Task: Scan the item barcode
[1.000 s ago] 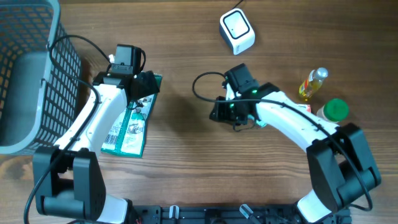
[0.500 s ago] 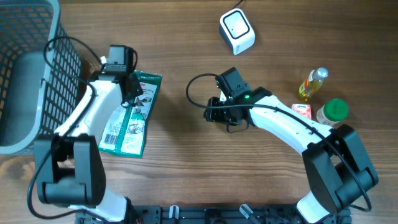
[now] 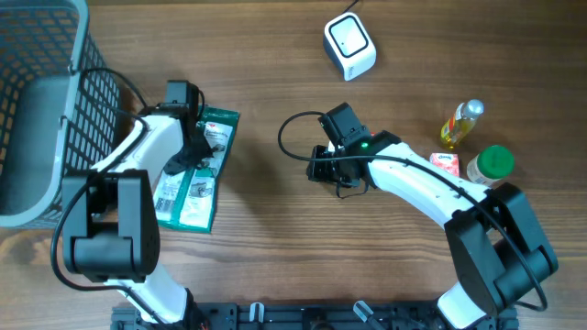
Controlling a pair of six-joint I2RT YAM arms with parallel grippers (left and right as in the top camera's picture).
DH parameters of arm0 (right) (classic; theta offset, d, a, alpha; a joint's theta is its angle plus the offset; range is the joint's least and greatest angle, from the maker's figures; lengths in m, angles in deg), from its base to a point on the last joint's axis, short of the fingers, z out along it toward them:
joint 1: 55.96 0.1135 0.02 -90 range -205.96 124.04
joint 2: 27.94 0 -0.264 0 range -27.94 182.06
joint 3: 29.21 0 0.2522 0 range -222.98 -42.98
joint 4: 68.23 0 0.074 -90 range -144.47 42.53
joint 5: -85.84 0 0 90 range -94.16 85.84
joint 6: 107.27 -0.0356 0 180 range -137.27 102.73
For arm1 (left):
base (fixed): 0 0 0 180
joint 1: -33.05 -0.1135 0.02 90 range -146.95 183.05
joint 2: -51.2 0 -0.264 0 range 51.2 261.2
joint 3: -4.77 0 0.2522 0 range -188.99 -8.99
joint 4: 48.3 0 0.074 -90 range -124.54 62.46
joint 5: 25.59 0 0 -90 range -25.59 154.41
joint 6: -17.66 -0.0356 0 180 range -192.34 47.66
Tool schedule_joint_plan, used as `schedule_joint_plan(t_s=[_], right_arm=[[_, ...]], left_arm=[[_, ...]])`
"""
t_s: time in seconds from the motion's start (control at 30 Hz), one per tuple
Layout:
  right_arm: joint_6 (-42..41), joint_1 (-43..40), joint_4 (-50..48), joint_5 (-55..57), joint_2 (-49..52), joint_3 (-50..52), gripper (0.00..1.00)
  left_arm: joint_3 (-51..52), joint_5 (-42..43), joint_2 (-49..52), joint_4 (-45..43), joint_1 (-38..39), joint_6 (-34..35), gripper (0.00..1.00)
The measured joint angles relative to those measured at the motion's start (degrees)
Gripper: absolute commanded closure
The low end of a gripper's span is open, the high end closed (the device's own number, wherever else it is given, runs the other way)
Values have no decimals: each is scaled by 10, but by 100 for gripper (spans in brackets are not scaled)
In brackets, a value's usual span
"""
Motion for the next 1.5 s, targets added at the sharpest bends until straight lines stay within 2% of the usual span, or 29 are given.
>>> schedule_joint_plan(t_s=[0.13, 0.5, 0.6, 0.8, 0.83, 0.97, 1.2, 1.5], right_arm=[[1, -3, 15, -1, 0, 0, 55], [74, -79, 38, -108, 0, 0, 47], [83, -78, 40, -122, 0, 0, 46], [86, -78, 41, -130, 0, 0, 45], [87, -78, 41, -131, 0, 0, 39], [82, -78, 38, -134, 0, 2, 37], [69, -78, -29, -167, 0, 51, 38], [52, -69, -91, -195, 0, 94, 44]], left_arm=[[0, 30, 0, -2, 5, 4, 96], [-3, 262, 8, -43, 101, 4, 96], [-23, 292, 14, -24, 106, 4, 96], [-64, 275, 8, -7, 105, 4, 96], [-64, 265, 6, 1, 105, 4, 96], [-63, 200, 5, 39, 105, 2, 96], [-24, 133, 5, 20, 105, -26, 96], [20, 128, -13, -22, 106, -39, 96]])
